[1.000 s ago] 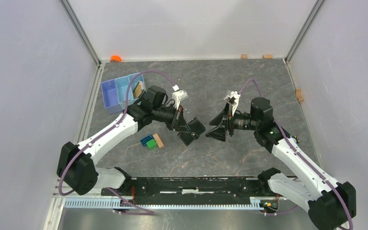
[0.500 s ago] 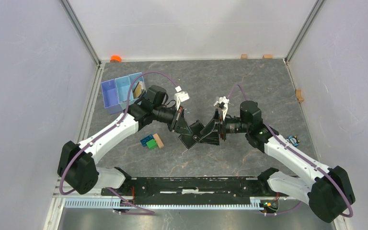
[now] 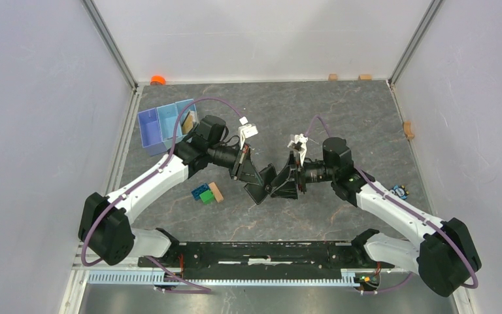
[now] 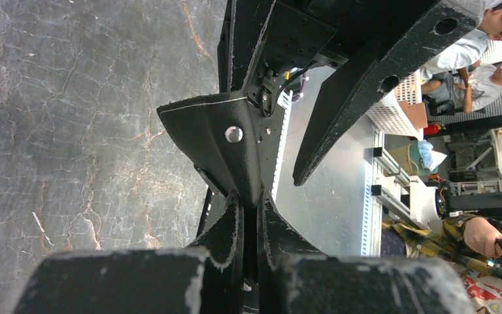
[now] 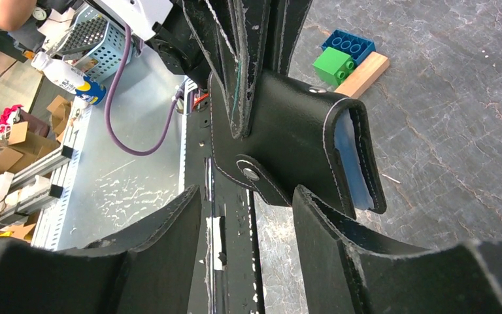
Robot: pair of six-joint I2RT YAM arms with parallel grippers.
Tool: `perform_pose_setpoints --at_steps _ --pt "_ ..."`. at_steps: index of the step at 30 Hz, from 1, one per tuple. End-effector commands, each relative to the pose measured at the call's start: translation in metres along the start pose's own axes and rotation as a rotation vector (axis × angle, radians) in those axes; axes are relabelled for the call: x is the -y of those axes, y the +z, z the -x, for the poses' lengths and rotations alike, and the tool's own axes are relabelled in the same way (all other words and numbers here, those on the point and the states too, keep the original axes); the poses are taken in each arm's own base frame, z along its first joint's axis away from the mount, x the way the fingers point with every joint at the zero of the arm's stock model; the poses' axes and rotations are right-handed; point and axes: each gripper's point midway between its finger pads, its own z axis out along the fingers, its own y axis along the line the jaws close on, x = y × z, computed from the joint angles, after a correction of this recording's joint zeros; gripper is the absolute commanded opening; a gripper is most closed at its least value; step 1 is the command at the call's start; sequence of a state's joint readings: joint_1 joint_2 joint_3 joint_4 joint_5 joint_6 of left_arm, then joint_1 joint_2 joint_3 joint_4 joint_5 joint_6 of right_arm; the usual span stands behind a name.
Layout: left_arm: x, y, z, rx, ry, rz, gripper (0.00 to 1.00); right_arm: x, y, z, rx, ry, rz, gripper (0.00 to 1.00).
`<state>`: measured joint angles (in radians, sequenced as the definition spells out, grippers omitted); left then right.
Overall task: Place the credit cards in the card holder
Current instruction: Open the card holder at the center of the board.
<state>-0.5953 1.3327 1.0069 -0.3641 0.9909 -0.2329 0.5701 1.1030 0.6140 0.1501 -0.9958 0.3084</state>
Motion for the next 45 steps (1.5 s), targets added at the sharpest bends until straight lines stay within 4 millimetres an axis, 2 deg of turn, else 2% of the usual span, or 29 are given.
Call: perform_pose_setpoints --at_steps 1,5,10,14,25,27,30,33,37,45 --pt "0.022 -0.001 0.014 0.031 0.059 -0.092 0.02 -0.014 0.004 0.006 0.024 -0.077 0.076 0.58" --pt "0.018 -0.002 0.014 0.029 0.061 -0.067 0.02 -0.021 0.005 0.009 0.028 -0.096 0.113 0.55" --pt "0.005 -0.002 0.013 0.021 0.055 0.009 0.02 -0.026 0.006 0.008 0.024 -0.103 0.132 0.42" --pt "0.004 -0.001 0.013 0.02 0.052 0.009 0.02 -0.026 0.007 0.005 0.017 -0.101 0.136 0.35" --pt "0.007 -0.002 0.014 0.026 0.054 0.0 0.02 -0.019 0.016 -0.002 -0.001 -0.082 0.119 0.15" --pt "0.007 -0.001 0.014 0.026 0.053 -0.005 0.02 -0.015 0.018 -0.004 -0.008 -0.078 0.099 0.11" --pt "0.008 -0.001 0.015 0.029 0.05 -0.006 0.02 -0.002 0.022 -0.007 -0.015 -0.07 0.037 0.0" --pt "0.008 -0.001 0.015 0.031 0.049 -0.007 0.02 0.007 0.026 -0.01 -0.029 -0.068 0.001 0.0" --pt "0.006 -0.001 0.015 0.032 0.047 0.002 0.02 0.007 0.032 -0.014 -0.035 -0.076 0.023 0.0" --pt "-0.002 0.0 0.014 0.027 0.035 0.039 0.02 -0.011 0.039 -0.009 -0.021 -0.158 0.104 0.0"
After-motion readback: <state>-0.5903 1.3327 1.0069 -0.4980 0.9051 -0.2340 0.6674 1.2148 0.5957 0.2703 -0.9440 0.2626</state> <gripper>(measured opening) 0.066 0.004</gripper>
